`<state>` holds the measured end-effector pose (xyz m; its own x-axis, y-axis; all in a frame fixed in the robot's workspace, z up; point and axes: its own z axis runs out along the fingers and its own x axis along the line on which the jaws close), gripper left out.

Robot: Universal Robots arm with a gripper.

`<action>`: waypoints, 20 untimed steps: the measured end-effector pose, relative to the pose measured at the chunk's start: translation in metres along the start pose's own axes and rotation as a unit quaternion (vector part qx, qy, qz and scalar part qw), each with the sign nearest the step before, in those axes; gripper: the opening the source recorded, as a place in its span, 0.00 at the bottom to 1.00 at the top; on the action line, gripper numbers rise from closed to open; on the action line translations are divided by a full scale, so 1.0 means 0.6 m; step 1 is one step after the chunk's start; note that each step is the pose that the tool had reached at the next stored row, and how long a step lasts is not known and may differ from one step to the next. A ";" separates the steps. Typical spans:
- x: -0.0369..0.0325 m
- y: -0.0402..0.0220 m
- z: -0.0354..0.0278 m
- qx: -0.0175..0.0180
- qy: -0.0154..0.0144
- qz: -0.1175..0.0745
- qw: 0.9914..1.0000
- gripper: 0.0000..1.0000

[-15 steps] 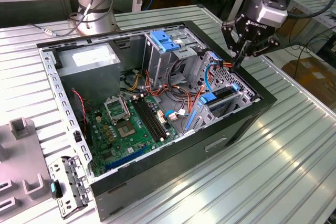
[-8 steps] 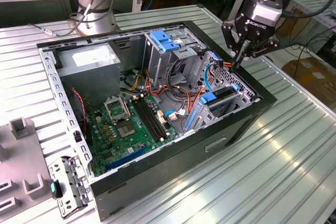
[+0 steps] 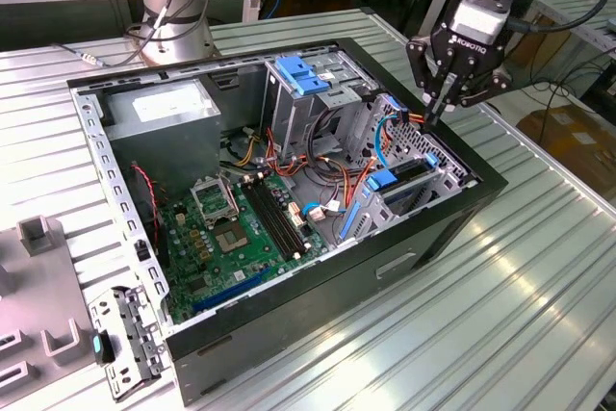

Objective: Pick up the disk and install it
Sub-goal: 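Insert the first disk wire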

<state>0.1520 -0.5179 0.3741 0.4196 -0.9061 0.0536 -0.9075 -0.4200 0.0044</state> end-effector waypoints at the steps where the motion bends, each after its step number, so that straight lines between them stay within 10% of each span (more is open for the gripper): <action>1: 0.000 0.000 0.000 -0.001 0.000 0.012 1.000 0.16; 10: -0.005 0.010 0.001 -0.004 0.000 0.069 0.998 0.16; 17: -0.006 0.012 0.006 -0.008 -0.001 0.156 0.988 0.16; 20: -0.012 0.026 0.006 -0.009 -0.001 0.156 0.988 0.16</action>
<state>0.1346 -0.5179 0.3704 0.1190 -0.9914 0.0540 -0.9929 -0.1189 0.0045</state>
